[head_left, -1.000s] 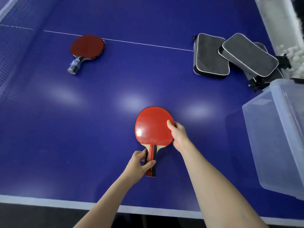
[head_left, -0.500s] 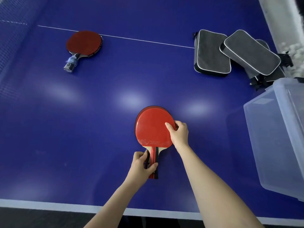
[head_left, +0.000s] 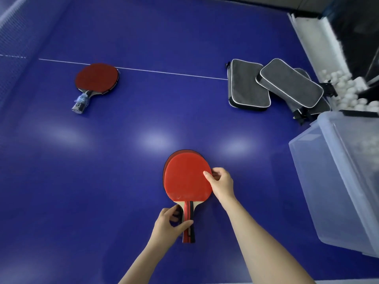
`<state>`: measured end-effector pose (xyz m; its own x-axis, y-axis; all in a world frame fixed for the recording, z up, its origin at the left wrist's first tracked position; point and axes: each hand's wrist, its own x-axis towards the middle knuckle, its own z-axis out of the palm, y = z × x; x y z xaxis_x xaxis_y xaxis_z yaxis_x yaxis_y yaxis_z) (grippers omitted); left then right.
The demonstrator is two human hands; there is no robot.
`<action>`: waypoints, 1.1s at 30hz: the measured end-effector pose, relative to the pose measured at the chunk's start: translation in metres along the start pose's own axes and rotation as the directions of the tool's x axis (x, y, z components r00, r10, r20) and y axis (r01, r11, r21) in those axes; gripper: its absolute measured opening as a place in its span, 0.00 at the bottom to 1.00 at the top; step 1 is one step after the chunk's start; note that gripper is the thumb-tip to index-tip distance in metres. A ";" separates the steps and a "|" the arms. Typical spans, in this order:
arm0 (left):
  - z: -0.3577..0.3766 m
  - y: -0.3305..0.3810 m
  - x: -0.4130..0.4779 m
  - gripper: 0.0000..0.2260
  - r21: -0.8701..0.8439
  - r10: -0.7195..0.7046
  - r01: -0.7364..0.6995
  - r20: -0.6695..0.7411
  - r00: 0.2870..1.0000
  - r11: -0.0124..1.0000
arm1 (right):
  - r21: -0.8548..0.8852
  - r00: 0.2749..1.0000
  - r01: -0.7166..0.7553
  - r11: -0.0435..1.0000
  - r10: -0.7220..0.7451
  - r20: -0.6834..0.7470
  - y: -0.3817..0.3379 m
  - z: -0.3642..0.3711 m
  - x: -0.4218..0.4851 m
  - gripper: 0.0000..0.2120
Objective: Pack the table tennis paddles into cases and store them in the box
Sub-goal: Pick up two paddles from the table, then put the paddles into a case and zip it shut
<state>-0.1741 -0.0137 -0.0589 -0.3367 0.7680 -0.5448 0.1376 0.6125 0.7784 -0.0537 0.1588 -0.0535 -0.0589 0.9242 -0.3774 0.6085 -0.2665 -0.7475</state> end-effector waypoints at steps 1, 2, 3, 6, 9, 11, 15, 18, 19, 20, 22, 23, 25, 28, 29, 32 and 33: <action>-0.004 0.002 0.001 0.27 -0.012 -0.013 0.013 -0.004 1.000 1.000 | 0.015 1.000 -0.009 1.000 0.009 -0.003 -0.001 -0.005 -0.001 0.18; -0.009 0.003 0.003 0.26 -0.018 -0.022 0.021 -0.017 1.000 1.000 | 0.027 1.000 -0.018 0.999 0.018 -0.009 -0.003 -0.010 -0.001 0.19; -0.015 0.005 0.004 0.26 -0.024 -0.031 0.030 -0.041 0.999 0.999 | 0.035 0.999 -0.025 0.999 0.026 -0.018 -0.005 -0.016 -0.001 0.19; -0.036 0.012 0.011 0.26 -0.037 -0.047 0.042 -0.146 0.988 0.998 | 0.066 0.997 -0.038 0.997 0.042 -0.058 -0.013 -0.035 0.001 0.18; -0.056 0.031 0.023 0.26 -0.014 -0.005 0.002 -0.213 0.977 1.000 | 0.087 0.994 -0.047 0.995 0.055 -0.094 -0.020 -0.053 0.004 0.18; -0.064 0.050 0.034 0.26 -0.002 0.037 -0.038 -0.233 0.972 0.999 | 0.098 0.993 -0.048 0.994 0.058 -0.105 -0.023 -0.065 0.008 0.18; -0.064 0.088 0.054 0.26 0.006 0.110 -0.112 -0.250 0.962 0.994 | 0.115 0.989 -0.046 0.992 0.061 -0.132 -0.031 -0.100 0.030 0.19; -0.050 0.117 0.070 0.25 -0.010 0.124 -0.131 -0.260 0.958 0.991 | 0.150 0.987 -0.030 0.988 0.053 -0.153 -0.043 -0.133 0.062 0.18; -0.042 0.128 0.075 0.25 -0.009 0.134 -0.142 -0.261 0.956 0.990 | 0.149 0.985 -0.014 0.989 0.039 -0.165 -0.047 -0.146 0.074 0.18; -0.033 0.140 0.082 0.25 -0.008 0.145 -0.153 -0.261 0.954 0.988 | 0.137 0.984 0.000 0.991 0.025 -0.178 -0.051 -0.158 0.086 0.19; -0.012 0.169 0.099 0.24 -0.009 0.159 -0.168 -0.265 0.951 0.986 | 0.096 0.983 0.025 0.995 -0.007 -0.186 -0.058 -0.184 0.112 0.19; 0.000 0.185 0.109 0.25 -0.006 0.167 -0.175 -0.265 0.950 0.985 | 0.074 0.983 0.038 0.997 -0.024 -0.183 -0.060 -0.197 0.125 0.20; 0.023 0.219 0.130 0.25 0.027 0.194 -0.194 -0.263 0.945 0.981 | 0.029 0.983 0.057 0.998 -0.051 -0.175 -0.063 -0.218 0.149 0.21; 0.052 0.264 0.163 0.27 0.092 0.252 -0.237 -0.245 0.936 0.967 | 0.008 0.988 0.053 0.999 -0.051 -0.145 -0.064 -0.239 0.180 0.22; 0.060 0.275 0.172 0.28 0.118 0.270 -0.249 -0.235 0.934 0.961 | 0.022 0.990 0.042 0.999 -0.038 -0.132 -0.064 -0.243 0.189 0.23; 0.078 0.298 0.196 0.29 0.232 0.306 -0.258 -0.202 0.930 0.938 | 0.099 0.994 0.001 0.995 0.010 -0.106 -0.060 -0.248 0.217 0.27; 0.083 0.303 0.203 0.29 0.262 0.309 -0.255 -0.190 0.932 0.931 | 0.128 0.994 -0.021 0.991 0.035 -0.103 -0.061 -0.248 0.226 0.28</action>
<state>-0.1237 0.3433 0.0406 -0.4484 0.8693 -0.2078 0.4578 0.4231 0.7820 0.0924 0.4519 0.0421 0.0443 0.9376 -0.3448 0.5029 -0.3192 -0.8033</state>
